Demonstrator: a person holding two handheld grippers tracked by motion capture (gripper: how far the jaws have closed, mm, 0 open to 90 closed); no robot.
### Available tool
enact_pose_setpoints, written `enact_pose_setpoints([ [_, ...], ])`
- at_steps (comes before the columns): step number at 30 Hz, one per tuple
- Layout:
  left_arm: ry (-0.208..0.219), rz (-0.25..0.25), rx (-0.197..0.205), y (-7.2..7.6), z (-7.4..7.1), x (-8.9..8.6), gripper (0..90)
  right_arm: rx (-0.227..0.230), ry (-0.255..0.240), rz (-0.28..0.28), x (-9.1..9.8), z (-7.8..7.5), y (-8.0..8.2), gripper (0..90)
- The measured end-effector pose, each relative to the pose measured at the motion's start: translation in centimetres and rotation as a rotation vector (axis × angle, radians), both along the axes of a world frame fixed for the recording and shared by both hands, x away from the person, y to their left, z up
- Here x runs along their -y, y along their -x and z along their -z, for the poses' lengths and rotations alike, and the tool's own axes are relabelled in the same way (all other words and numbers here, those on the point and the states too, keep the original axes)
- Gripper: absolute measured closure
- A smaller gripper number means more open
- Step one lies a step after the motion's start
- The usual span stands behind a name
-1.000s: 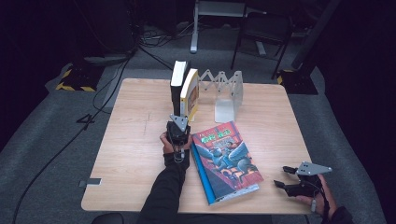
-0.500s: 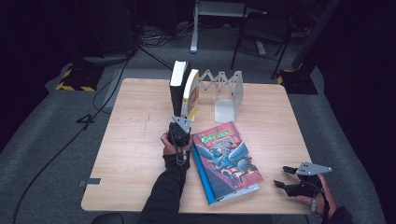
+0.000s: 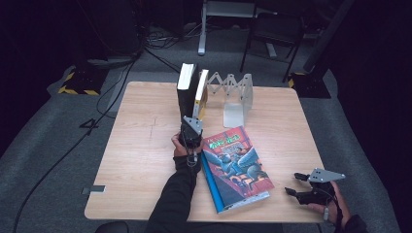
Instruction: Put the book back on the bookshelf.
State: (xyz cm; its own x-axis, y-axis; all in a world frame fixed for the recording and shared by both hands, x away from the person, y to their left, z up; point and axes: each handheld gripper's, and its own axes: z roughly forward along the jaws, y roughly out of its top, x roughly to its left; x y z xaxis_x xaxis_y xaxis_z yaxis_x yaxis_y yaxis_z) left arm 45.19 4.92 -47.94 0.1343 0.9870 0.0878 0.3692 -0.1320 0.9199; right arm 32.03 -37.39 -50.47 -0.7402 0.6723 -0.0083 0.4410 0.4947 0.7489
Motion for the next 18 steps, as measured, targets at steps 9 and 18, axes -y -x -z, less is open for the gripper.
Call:
enact_pose_setpoints([
  [9, 0.026, -0.002, -0.005, -1.6, 0.0, 0.7, 74.8, 0.000, 0.000, 0.000, 0.0, 0.0, 0.0, 25.7],
  [18, 0.055, 0.058, -0.002, -1.3, -0.3, -0.1, 68.1, 0.000, 0.000, 0.000, 0.0, 0.0, 0.0, 25.7],
])
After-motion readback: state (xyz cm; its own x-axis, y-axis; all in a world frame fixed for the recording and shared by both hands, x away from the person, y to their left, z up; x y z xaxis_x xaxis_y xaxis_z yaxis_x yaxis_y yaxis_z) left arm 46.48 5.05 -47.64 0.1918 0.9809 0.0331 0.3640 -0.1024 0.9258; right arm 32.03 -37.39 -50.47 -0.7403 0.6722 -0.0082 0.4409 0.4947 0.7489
